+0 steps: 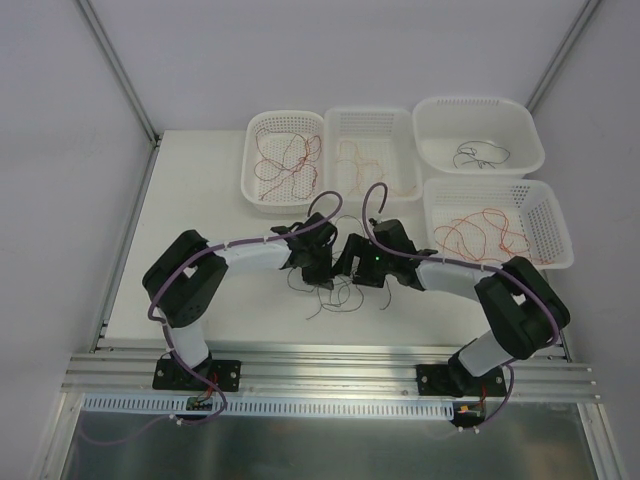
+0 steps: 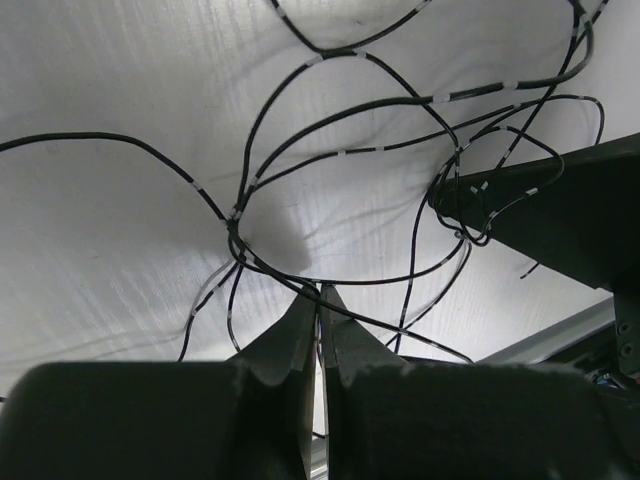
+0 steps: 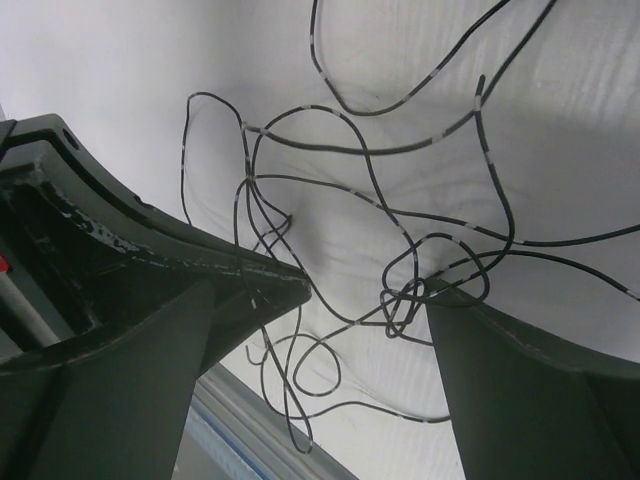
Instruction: Untangle the cables
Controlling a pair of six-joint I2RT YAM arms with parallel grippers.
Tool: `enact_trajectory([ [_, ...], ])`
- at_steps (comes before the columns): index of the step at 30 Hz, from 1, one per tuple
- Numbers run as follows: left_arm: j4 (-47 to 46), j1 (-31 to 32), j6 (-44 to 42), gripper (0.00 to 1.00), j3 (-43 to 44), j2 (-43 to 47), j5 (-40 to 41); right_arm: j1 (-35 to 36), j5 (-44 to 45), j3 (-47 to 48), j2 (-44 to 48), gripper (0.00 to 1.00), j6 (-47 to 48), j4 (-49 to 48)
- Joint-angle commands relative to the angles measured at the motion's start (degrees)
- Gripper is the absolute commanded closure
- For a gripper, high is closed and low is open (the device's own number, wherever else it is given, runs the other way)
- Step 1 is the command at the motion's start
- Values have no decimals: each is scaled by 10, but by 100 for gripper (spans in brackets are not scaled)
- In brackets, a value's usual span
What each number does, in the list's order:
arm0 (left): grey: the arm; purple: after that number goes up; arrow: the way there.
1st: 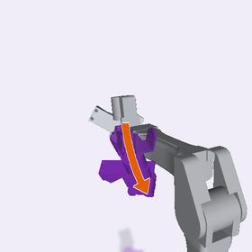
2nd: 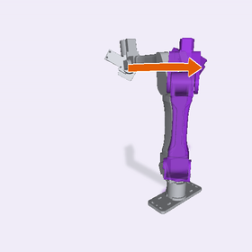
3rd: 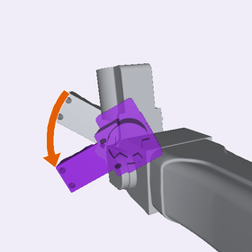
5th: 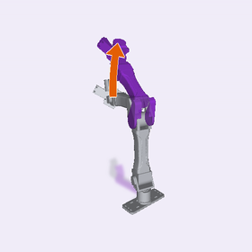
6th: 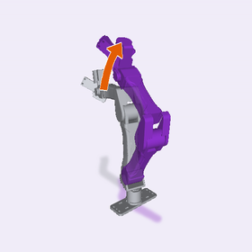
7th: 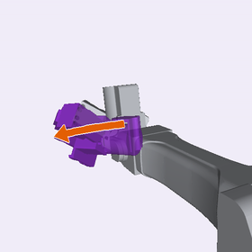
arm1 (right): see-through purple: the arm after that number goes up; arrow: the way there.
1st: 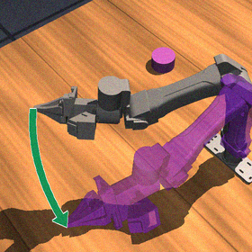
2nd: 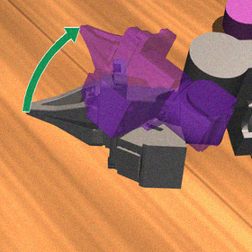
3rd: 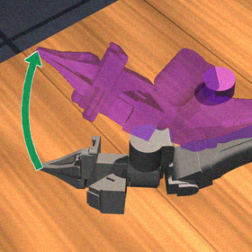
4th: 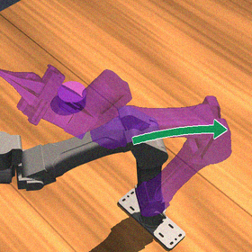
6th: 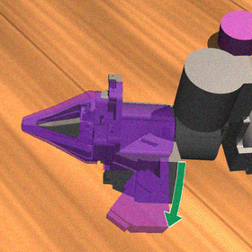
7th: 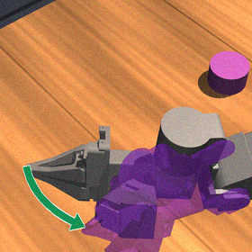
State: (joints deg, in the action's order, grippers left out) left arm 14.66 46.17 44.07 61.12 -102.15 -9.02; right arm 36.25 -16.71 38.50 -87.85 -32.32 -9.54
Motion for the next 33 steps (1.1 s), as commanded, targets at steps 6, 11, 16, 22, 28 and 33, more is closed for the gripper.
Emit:
enact_trajectory([
  [6,-26,7,28,100,-9,0,-10,17,21,-4,-27,49,1,17],
  [11,-30,7,30,100,-13,5,-14,18,35,-11,-28,78,2,26],
  [16,-30,7,27,100,-23,29,-14,17,55,-8,-23,99,19,47],
  [22,-27,2,15,74,-54,110,-7,17,97,8,33,99,58,118],
  [28,5,-36,-22,39,-64,242,-23,16,156,75,144,99,135,247],
  [33,82,-75,-95,16,-26,367,-10,16,211,169,224,99,213,391],
])
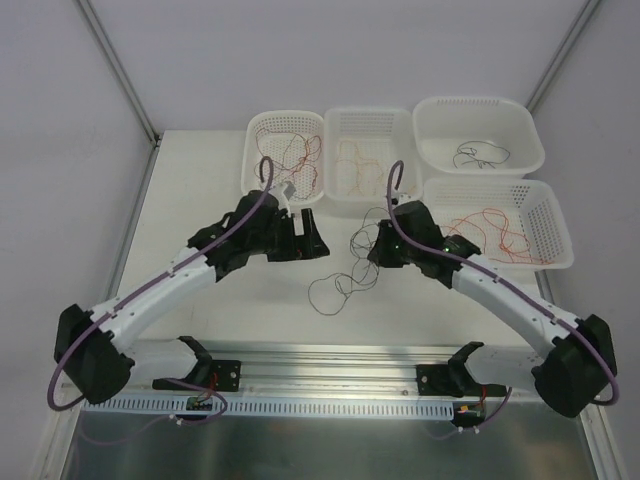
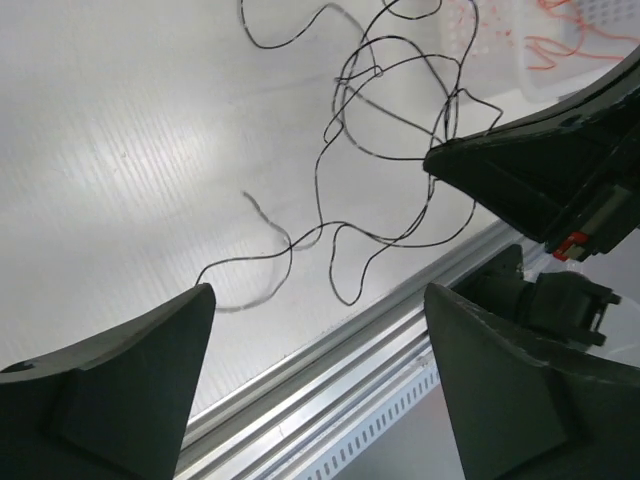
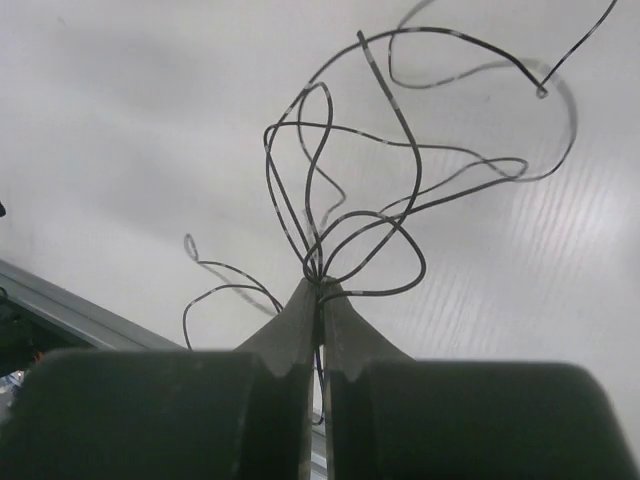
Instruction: Untangle the cables
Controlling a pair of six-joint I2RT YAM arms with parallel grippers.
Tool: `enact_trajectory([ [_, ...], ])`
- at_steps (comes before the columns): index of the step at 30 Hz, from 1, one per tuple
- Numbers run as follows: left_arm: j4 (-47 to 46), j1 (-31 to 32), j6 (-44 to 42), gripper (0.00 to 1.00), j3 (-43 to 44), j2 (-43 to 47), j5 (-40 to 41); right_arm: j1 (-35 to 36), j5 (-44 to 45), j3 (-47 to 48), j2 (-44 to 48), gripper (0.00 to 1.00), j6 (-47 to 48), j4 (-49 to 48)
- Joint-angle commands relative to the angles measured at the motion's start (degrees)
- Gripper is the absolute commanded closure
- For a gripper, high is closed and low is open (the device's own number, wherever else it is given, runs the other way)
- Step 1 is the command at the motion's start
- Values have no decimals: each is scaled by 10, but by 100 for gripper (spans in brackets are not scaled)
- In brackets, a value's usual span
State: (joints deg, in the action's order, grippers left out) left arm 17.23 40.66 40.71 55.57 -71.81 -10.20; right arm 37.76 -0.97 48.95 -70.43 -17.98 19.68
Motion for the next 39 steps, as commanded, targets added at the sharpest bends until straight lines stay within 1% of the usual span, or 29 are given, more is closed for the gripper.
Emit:
enact_trajectory([
  [1,67,-32,-70,11,39,80,1,1,61,82,71,99,80,118],
  [2,76,-45,-78,11,42,95,-3,1,71,103,79,99,94,155],
  [3,98,-59,-97,10,45,117,-6,-1,75,153,86,99,104,174],
  [4,111,-86,-108,8,54,124,-8,-1,76,178,96,99,125,191],
  [5,124,-96,-121,5,61,133,-4,-1,80,208,98,99,137,222],
  [6,140,-106,-147,3,66,134,8,-1,84,260,101,99,148,236],
  [8,170,-130,-169,1,77,133,40,-2,105,314,99,99,177,266],
  [9,176,-139,-185,1,78,133,47,-3,112,364,97,99,195,275],
  [10,181,-159,-192,1,75,134,55,-9,117,388,94,99,214,281],
  [13,183,-188,-215,1,64,134,78,-24,138,470,72,99,243,297],
  [14,184,-203,-219,1,60,134,99,-30,148,489,68,99,260,297],
  [17,184,-223,-241,1,39,148,153,-64,157,550,44,99,282,290],
  [18,183,-235,-251,1,31,152,189,-73,157,563,30,99,288,286],
  [21,163,-248,-274,1,-9,169,265,-119,146,614,9,99,311,247],
  [25,122,-250,-286,1,-92,195,315,-200,133,653,-41,99,330,177],
  [28,119,-251,-270,1,-130,211,318,-249,120,661,-95,99,330,87],
  [31,119,-252,-250,1,-147,235,314,-296,99,672,-137,99,320,32],
  [33,116,-251,-252,1,-152,251,332,-325,88,677,-180,99,309,3],
  [34,112,-251,-255,1,-153,254,349,-335,75,676,-197,99,297,-30],
  [38,105,-251,-259,1,-158,248,352,-371,55,701,-275,99,281,-83],
  [39,104,-252,-259,1,-157,244,351,-376,53,710,-310,99,276,-87],
])
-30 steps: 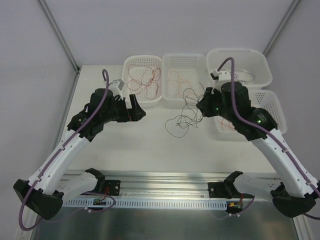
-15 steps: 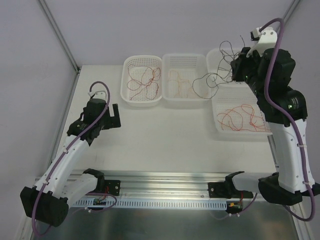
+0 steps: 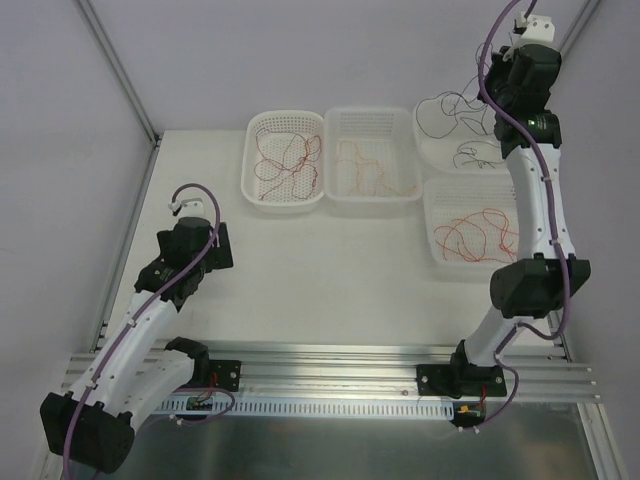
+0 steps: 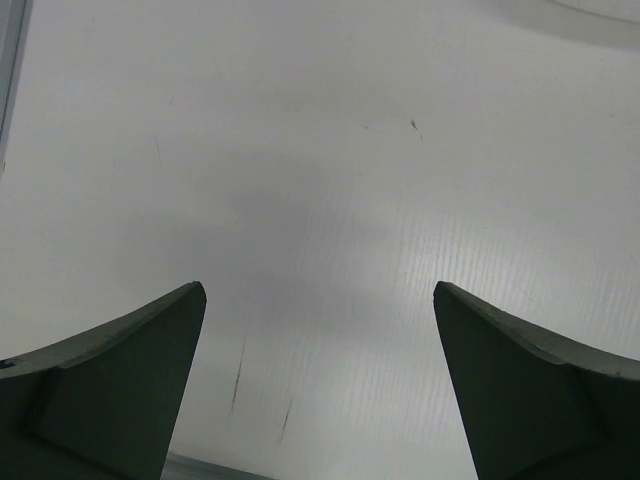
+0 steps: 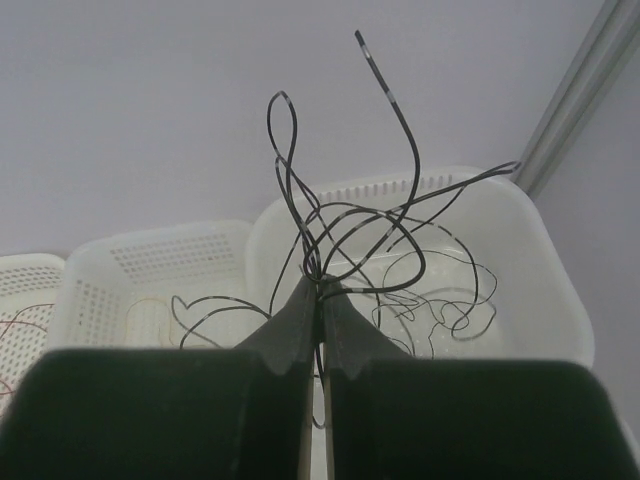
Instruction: Untangle the cables
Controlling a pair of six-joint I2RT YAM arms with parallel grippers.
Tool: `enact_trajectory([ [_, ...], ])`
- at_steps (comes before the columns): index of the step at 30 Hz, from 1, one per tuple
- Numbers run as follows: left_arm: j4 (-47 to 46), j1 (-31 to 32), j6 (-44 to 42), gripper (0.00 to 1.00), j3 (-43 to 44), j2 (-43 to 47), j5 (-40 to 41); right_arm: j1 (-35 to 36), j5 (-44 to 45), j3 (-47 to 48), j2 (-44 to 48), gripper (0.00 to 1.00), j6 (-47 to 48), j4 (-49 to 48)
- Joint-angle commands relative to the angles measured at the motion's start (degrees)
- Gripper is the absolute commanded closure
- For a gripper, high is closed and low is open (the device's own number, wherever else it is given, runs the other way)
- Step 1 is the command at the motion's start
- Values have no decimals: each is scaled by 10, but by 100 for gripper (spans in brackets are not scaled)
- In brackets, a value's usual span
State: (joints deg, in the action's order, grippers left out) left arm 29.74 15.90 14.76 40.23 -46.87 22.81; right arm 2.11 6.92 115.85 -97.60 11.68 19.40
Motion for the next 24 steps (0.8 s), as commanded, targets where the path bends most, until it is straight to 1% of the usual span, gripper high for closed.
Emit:
enact_trajectory([
  [1,-21,-3,0,1,-3,-15,22,-35,-30,59,-55,99,-27,-91],
  [4,-24,-4,-4,1,-1,-31,29,-62,-39,74,-117,99,-56,-118],
  [7,-28,-5,-8,1,2,-46,36,-90,-53,94,-184,99,-97,-114],
  [9,-29,-7,-11,1,4,-54,34,-103,-48,106,-211,95,-112,-97],
  [11,-30,-7,-13,1,5,-62,33,-107,-39,100,-232,78,-112,-86],
  [12,-30,-8,-13,1,6,-63,31,-112,-43,98,-236,54,-112,-75],
  [14,-31,-8,-15,1,6,-65,29,-115,-50,82,-228,35,-113,-66],
  [15,-30,-8,-15,1,6,-64,28,-115,-50,73,-220,20,-113,-65],
  [16,-30,-8,-15,1,6,-61,26,-117,-48,65,-209,14,-112,-67],
  [17,-30,-7,-14,1,5,-59,23,-118,-48,57,-187,10,-112,-66],
  [18,-30,-8,-14,1,4,-58,21,-118,-46,51,-175,2,-110,-57],
  [20,-30,-8,-13,1,3,-47,15,-118,-45,49,-137,1,-105,-46],
  [21,-31,-8,-13,1,4,-42,14,-118,-47,48,-123,3,-104,-25],
  [23,-30,-8,-11,1,0,-22,17,-118,-54,41,-91,3,-105,-7],
  [24,-30,-8,-11,1,0,-15,20,-118,-55,32,-55,3,-106,9],
])
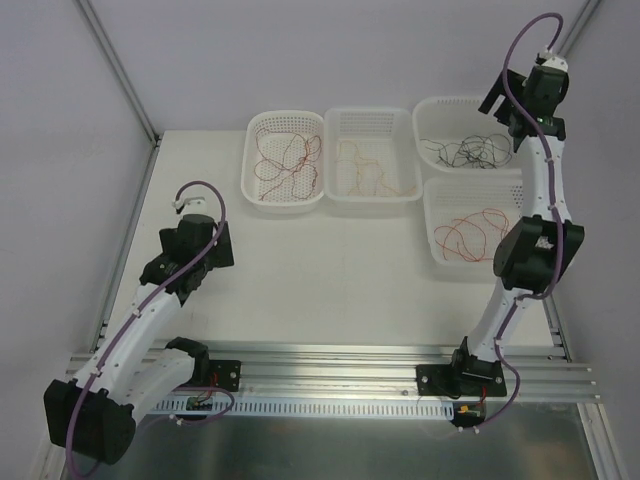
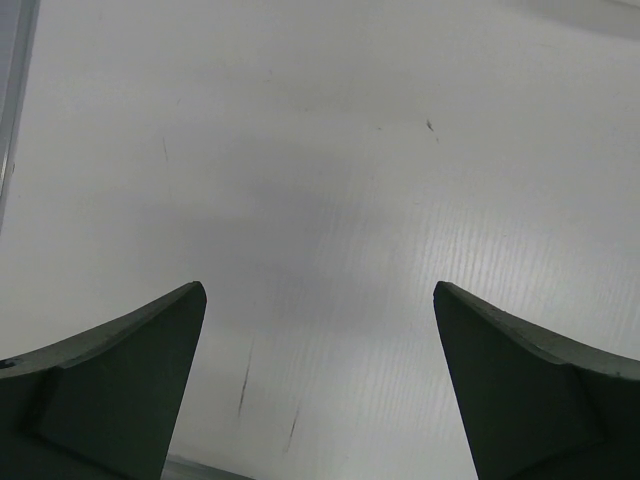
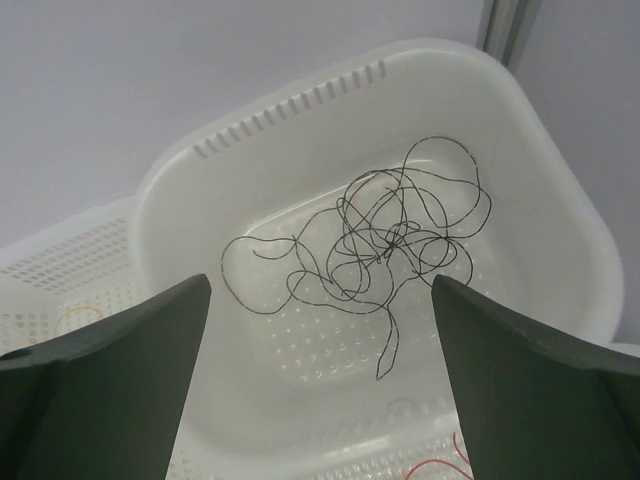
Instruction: Untangle the cables
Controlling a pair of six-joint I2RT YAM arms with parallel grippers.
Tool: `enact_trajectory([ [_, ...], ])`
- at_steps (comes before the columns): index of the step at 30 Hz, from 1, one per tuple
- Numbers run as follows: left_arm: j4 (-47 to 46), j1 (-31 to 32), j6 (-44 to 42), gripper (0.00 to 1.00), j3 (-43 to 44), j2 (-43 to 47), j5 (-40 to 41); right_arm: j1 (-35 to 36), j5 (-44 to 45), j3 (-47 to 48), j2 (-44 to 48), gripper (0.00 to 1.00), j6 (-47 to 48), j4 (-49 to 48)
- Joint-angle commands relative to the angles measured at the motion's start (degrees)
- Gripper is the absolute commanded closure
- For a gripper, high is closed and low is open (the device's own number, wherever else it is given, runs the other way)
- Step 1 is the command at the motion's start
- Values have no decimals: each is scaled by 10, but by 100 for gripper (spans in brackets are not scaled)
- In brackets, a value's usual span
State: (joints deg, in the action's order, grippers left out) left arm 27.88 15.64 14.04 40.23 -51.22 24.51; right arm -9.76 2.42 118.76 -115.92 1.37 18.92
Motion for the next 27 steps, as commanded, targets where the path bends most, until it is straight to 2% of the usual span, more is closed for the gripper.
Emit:
enact_trajectory([
  [1,-12,-5,-2,1,-1,46,5,1,-8,-18,151,3,-4,21],
  [7,-16,-4,0,1,-14,118,15,1,-3,-119,343,3,7,87],
  [14,-16,-4,3,1,-23,184,38,1,26,-334,617,3,32,110],
  [20,-18,-5,12,1,-40,278,70,10,45,-429,827,3,32,122],
  [27,-16,-4,2,1,-73,444,60,74,130,-502,995,3,66,155],
])
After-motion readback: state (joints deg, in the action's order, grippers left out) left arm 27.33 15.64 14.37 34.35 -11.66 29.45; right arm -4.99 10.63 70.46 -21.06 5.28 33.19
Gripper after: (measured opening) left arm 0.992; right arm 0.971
